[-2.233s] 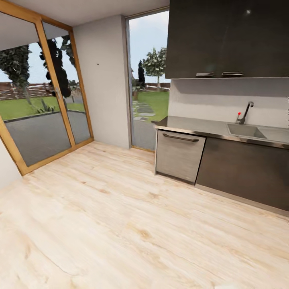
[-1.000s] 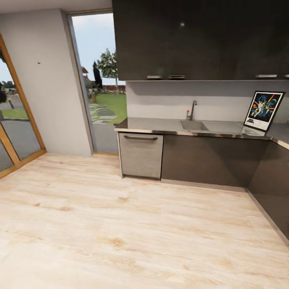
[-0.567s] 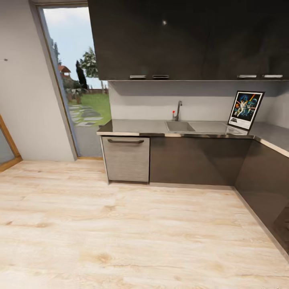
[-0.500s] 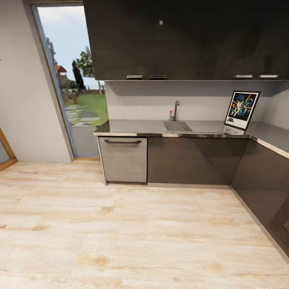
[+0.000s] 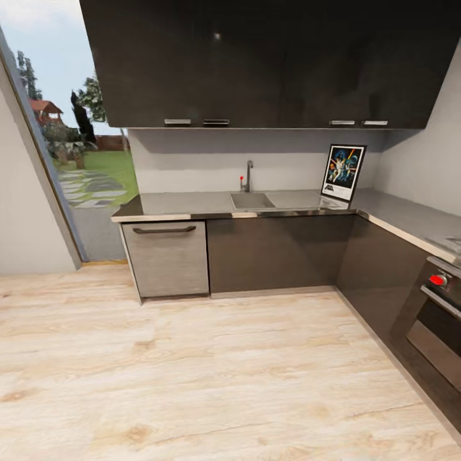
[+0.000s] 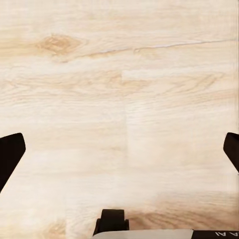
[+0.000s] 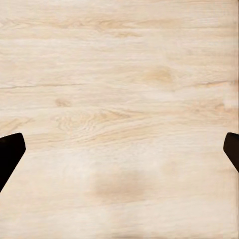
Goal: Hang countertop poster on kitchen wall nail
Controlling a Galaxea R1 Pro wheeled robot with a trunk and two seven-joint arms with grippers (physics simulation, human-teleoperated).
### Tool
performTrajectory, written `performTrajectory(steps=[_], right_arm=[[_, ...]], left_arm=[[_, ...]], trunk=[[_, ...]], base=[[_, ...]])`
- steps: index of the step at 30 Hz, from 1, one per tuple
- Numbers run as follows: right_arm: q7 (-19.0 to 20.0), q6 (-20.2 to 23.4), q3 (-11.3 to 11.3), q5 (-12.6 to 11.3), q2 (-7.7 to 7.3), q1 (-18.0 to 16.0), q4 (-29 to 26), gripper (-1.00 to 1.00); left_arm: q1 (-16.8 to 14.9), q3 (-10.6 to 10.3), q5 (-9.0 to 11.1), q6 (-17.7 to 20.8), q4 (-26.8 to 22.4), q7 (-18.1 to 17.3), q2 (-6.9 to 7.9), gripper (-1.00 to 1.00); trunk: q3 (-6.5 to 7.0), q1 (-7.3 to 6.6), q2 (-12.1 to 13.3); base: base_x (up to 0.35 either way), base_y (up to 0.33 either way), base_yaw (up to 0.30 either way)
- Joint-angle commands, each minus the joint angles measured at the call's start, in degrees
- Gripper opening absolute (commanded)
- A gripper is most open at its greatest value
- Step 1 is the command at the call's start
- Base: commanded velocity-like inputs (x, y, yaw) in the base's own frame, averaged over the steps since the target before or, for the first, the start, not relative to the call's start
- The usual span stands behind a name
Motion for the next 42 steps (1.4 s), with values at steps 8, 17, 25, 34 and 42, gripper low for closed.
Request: performTrajectory(steps=[8,17,25,34,42], right_arm=[[0.0,-0.2,0.1,0.1,0.0,0.0,0.1,1.0],[-0.1,-0.2,0.1,0.1,0.0,0.0,0.1,1.0],[-0.1,-0.2,0.1,0.1,0.0,0.0,0.2,1.0],[-0.1,-0.2,0.2,0.1,0.05,0.0,0.9,1.0],[-0.1,-0.2,0.2,0.1,0.08,0.0,1.0,1.0]], left_arm=[[0.0,0.1,0.0,-0.1,-0.2,0.0,-0.01,1.0],[0.0,0.1,0.0,-0.1,-0.3,0.0,-0.01,1.0],[0.0,0.1,0.0,-0.1,-0.3,0.0,0.01,1.0],[0.0,0.1,0.0,-0.1,-0.3,0.0,0.08,1.0],[0.0,0.1,0.0,-0.1,-0.3,0.0,0.08,1.0]], trunk=[[-0.04,0.0,0.0],[-0.04,0.0,0.0],[-0.04,0.0,0.0],[-0.04,0.0,0.0],[-0.04,0.0,0.0]], base=[[0.195,0.0,-0.109],[0.319,0.0,-0.006],[0.328,-0.052,0.0],[0.328,-0.112,0.0],[0.319,-0.163,0.0]])
